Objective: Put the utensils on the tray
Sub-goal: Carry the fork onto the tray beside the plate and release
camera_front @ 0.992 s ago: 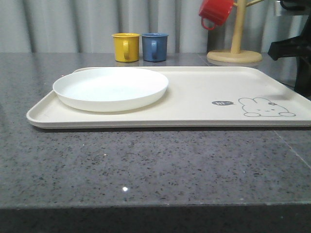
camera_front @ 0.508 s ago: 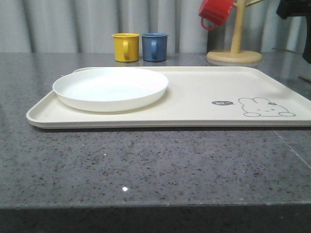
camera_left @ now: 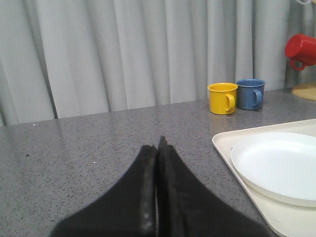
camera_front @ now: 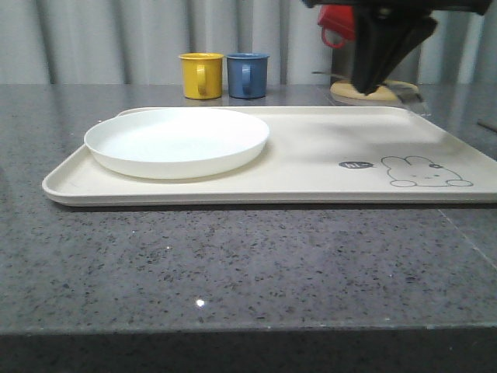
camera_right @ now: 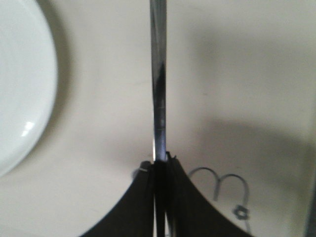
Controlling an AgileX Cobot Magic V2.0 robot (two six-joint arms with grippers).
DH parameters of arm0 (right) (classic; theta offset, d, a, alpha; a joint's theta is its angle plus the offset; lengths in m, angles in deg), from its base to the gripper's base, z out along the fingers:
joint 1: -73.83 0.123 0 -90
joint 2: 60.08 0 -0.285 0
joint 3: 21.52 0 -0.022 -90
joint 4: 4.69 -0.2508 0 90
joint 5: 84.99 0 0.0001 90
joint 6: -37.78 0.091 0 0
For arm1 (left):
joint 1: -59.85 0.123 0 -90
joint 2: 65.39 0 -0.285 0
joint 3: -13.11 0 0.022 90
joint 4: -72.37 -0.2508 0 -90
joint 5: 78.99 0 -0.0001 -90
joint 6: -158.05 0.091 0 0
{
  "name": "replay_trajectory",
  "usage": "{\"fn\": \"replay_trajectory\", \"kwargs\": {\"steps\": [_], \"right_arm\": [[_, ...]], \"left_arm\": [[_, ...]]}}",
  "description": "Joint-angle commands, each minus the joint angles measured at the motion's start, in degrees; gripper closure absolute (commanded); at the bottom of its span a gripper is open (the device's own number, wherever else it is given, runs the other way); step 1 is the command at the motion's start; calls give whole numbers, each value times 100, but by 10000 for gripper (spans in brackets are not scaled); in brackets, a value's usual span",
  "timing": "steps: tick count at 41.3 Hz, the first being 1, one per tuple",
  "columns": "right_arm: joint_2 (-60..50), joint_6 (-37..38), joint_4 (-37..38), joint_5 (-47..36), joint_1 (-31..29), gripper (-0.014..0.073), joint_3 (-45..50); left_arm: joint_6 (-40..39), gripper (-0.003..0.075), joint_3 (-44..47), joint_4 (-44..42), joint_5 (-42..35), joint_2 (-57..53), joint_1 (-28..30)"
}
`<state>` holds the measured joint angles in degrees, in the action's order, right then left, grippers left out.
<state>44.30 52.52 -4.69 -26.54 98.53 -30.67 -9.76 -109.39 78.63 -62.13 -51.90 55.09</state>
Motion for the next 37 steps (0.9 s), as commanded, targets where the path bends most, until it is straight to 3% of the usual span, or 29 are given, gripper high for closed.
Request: {"fn": "replay_trajectory", "kwargs": {"steps": [1,16,32,37], "right_arm": [[-12,392,51,-284,238,659,-368],[639,1442,110,-578,383,622,-590],[841,1751,0,-616,384,620,-590],[841,1751,0,-598,384,572,-590]], "left_arm": [[-42,739,-148,69,-496,68,-39],[-42,739,-148,69,-496,68,-39],[-42,739,-148,69,-496,68,-39],[-42,739,-148,69,-496,68,-39]]}}
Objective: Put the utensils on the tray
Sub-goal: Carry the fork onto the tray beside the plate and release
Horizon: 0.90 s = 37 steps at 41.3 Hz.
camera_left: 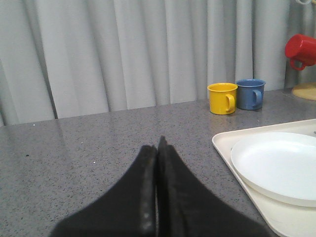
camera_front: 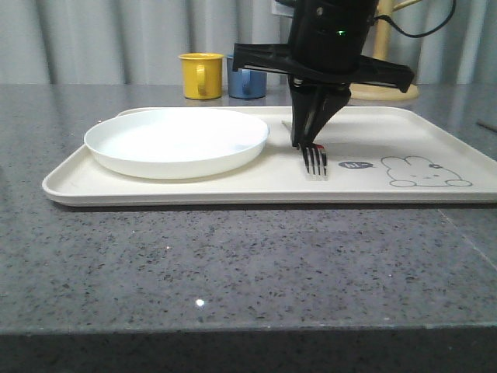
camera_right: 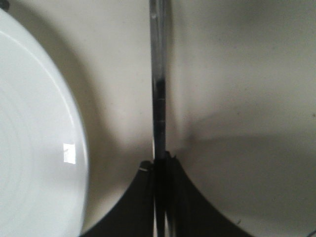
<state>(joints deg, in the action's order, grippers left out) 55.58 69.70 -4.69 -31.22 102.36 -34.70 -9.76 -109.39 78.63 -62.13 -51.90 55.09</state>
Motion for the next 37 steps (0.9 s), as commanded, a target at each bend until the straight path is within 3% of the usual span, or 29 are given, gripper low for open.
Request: {"fn": "replay_trajectory", "kwargs": {"steps": [1,8,11,23,37], "right_arm": [[-287,33,-50,-130,1,546,-188],[-287,33,-136,-181,1,326,-188],[-293,33,-136,-211,1,274,-188],[-814,-27,408,-111,-71,270,-188],[-1456,-1393,460,678,-1247,270,-175]], "left_arm": [[-42,739,-148,69,-496,68,-39],[-42,739,-148,69,-496,68,-39],[-42,739,-148,69,-496,68,-39],[-42,739,-148,69,-496,68,-39],[-42,739,-148,69,-496,68,-39]]}}
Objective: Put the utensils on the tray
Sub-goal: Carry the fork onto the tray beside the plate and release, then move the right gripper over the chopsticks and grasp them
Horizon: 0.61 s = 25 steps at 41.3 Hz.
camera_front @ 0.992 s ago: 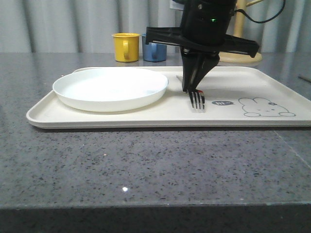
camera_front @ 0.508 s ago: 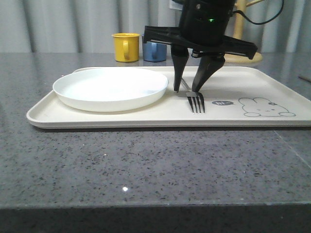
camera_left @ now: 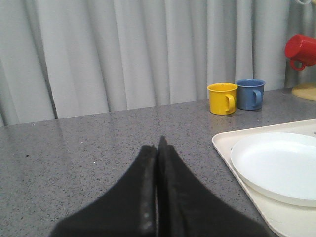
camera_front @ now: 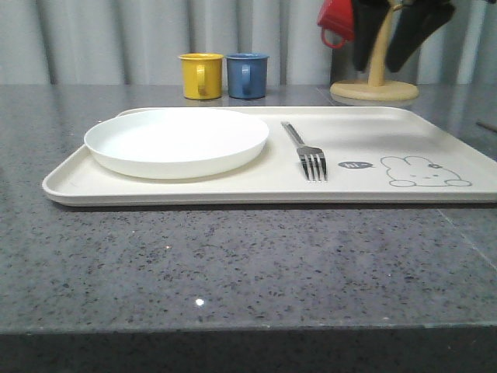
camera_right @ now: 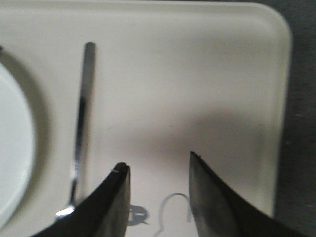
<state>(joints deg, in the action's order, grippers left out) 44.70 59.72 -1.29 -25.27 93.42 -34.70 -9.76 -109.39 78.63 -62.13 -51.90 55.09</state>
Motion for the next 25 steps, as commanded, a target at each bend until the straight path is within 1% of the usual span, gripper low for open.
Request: {"fn": "replay_trajectory", "kwargs": {"steps": [1,10,15,20,25], "right_arm": [[-379,-476,120,166,-450,270,-175],[-393,-1188,96,448,-1454,270,-173],[-378,-1684,22,504,-1910,293,-169],[-260,-1855,17,737,-2191,299,-147],[-167,-2075,-41,738,-2349,299,83]], "left_arm": [[-42,739,-148,69,-496,68,-39],[-42,739,-148,69,-496,68,-39],[-42,739,-148,69,-496,68,-39],[-42,739,-148,69,-496,68,-39],[-42,739,-148,69,-496,68,-39]]}}
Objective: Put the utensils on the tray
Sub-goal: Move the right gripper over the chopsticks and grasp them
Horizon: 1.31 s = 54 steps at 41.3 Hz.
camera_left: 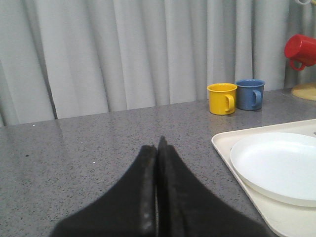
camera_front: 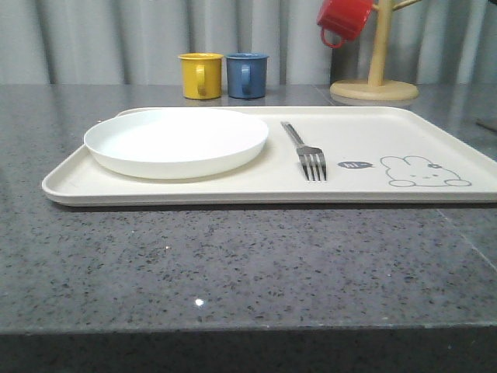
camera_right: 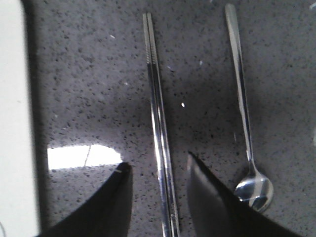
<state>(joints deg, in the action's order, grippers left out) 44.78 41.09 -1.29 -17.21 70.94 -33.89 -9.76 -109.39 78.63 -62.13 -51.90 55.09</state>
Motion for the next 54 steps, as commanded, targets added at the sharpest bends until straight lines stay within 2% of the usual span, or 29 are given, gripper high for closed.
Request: {"fn": "replay_trajectory", "kwargs": {"steps": [1,10,41,43,50,54], "right_arm": [[-153,-240,-62,-82,-125,299,54],[168,-241,-84,-238,-175,299,339],[528,-241,-148,-424,-175,306,346],[528,-241,-148,-419,-175,330,346],[521,-241,-148,-374,-175,524,346],[460,-241,-148,-355,-175,561,346]], "left_arm": [[-42,739,-148,69,-496,68,-39],[-42,739,-148,69,-496,68,-39],[-42,739,-148,69,-496,68,-39],[-42,739,-148,69,-496,68,-39],[-42,739,-148,69,-496,68,-39],[-42,739,-148,69,-496,68,-39]]}}
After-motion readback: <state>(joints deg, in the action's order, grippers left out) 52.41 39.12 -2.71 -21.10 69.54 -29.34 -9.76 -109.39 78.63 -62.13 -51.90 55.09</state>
